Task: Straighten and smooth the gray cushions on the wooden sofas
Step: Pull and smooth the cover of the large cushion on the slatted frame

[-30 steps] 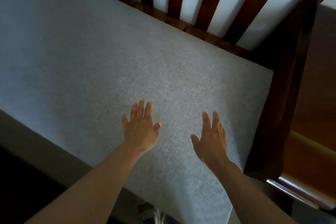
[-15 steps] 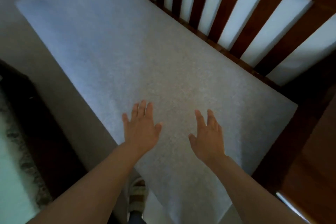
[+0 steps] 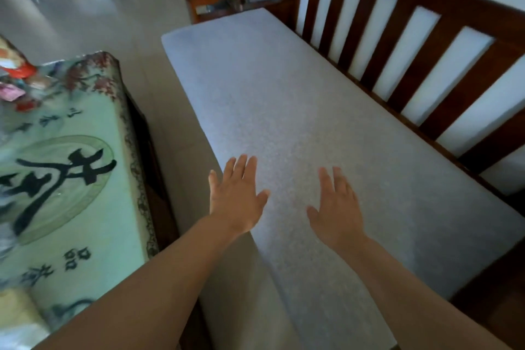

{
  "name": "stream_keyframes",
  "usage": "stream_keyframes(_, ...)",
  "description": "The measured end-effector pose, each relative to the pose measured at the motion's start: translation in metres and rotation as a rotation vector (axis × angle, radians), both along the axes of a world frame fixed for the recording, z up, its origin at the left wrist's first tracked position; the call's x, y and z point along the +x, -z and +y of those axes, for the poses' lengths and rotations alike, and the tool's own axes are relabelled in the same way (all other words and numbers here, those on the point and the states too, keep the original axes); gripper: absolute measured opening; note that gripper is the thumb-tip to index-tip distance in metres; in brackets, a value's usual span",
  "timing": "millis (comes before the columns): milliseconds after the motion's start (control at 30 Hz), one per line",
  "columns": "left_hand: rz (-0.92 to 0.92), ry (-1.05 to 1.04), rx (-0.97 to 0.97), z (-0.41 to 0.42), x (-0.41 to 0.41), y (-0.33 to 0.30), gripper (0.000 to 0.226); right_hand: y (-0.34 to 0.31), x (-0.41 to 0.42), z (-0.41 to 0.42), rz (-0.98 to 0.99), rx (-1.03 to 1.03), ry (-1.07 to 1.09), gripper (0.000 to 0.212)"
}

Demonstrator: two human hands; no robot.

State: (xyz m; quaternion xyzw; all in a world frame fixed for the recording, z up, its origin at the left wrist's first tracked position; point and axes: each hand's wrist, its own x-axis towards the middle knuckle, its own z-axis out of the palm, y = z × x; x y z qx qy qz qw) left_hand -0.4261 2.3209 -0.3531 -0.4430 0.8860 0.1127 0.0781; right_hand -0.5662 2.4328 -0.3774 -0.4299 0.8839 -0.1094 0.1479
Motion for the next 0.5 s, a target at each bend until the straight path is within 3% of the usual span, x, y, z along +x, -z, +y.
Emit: stream_keyframes(500, 0.13, 0.082, 0.011, -0.033, 0.136, -0.028, 0.072, -0.05, 0.149, -0.043, 0.053, -0.102, 0.046, 0.083)
